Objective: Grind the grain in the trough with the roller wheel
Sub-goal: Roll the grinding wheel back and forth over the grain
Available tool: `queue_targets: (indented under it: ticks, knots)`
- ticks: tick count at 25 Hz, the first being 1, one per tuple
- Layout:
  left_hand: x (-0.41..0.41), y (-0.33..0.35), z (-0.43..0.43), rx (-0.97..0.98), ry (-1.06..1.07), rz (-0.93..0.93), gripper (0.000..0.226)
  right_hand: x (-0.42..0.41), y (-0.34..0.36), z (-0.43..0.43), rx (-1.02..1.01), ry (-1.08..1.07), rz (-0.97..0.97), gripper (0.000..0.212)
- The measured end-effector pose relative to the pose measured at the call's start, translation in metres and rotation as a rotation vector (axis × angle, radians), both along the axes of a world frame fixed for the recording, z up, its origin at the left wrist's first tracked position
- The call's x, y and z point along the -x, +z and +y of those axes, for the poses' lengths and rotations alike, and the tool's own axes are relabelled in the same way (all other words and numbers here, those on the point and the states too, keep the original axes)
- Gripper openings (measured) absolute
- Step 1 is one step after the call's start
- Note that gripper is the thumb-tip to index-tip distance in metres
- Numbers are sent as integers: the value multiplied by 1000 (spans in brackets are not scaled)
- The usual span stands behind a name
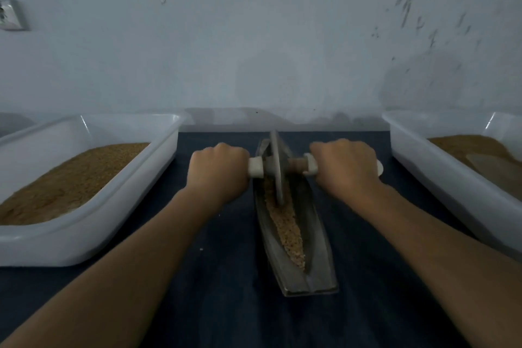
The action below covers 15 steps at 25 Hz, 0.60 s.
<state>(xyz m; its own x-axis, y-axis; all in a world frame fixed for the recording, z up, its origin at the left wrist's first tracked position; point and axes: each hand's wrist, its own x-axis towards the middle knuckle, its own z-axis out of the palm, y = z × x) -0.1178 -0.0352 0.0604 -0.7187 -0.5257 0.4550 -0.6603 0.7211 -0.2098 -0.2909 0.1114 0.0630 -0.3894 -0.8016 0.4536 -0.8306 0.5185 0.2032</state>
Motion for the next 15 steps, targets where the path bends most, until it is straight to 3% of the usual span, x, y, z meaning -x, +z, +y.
queue_targets:
  ticks: [3,5,8,10,12,14,15]
  knots:
    - [11,8,-9,-81,19,-49,10,8,12,-17,-88,-21,-117,16]
    - [-10,-3,4,-24,-42,-19,8,1,2,11,-76,31,-59,24]
    - [-53,-12,33,152,-182,37,57,-14,-13,59,16,138,126,41]
    - [-53,-8,33,181,-197,52,68,-15,-12,65,30,149,172,47]
    - [-38,-16,25,98,-91,-9,45,-13,-10,41,20,91,190,48]
    - [-7,-9,4,36,-32,12,10,-3,-4,5,16,40,26,36]
    - [5,-1,-3,1,-15,-1,4,1,-2,-9,0,16,-51,26]
